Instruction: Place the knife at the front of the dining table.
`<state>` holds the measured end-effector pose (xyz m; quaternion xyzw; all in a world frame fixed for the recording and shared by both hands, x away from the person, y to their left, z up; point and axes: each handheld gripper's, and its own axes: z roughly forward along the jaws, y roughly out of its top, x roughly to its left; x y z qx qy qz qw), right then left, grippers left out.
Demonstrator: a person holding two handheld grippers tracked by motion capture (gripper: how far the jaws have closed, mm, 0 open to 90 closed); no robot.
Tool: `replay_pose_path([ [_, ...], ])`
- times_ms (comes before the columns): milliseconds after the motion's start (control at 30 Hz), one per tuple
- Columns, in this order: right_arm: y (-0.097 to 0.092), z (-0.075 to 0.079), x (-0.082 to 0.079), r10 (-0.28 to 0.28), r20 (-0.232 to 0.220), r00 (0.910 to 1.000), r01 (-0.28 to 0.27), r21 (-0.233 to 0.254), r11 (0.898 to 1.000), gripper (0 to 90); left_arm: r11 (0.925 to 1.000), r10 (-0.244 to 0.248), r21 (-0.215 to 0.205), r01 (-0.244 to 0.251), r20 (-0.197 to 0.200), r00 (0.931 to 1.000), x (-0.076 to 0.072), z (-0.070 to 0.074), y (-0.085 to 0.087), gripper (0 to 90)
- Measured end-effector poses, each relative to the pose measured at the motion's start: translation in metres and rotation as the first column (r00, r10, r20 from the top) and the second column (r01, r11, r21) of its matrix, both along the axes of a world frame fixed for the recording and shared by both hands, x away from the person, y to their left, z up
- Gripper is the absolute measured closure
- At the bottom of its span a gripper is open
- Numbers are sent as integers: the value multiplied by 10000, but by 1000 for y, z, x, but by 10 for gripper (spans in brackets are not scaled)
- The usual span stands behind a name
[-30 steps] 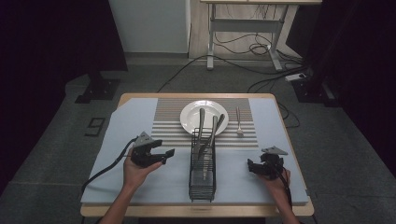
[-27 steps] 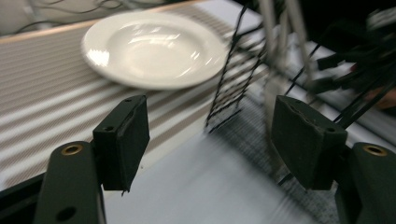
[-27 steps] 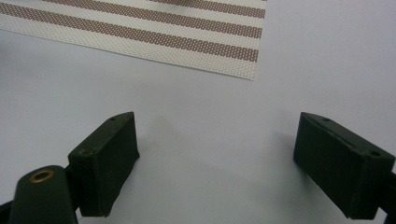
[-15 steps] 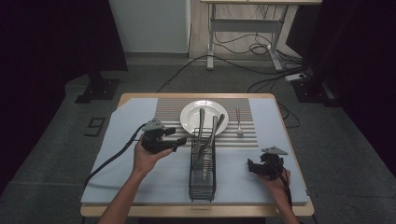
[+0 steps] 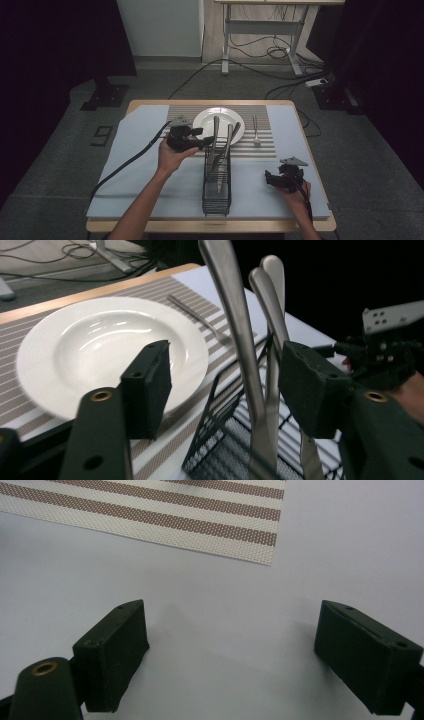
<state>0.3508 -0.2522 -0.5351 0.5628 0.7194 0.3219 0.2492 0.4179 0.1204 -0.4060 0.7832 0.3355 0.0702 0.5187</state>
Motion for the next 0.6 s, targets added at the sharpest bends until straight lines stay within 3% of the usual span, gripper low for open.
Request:
replay_pose_path([
  [133, 0, 0, 0, 0, 2, 10000, 0, 8, 10000, 135, 9994, -202, 277, 204, -77, 9998, 8, -2, -10, 443],
  [167, 0, 0, 0, 1, 0, 10000, -1, -4, 10000, 135, 9993, -379, 57, 381, -242, 9990, 11, -5, -14, 458],
  [300, 0, 0, 0, 0, 12, 10000, 0, -9, 10000, 135, 9979, -652, -36, 651, -529, 9965, 18, -12, -15, 522],
  [467, 0, 0, 0, -2, -3, 10000, 2, -8, 10000, 135, 9929, -1142, -391, 1125, -436, 9925, 19, -12, -15, 674],
  [600, 0, 0, 0, -9, -8, 10000, 9, -10, 10000, 135, 9877, -1384, -800, 1340, -521, 9890, 23, -13, -14, 732],
])
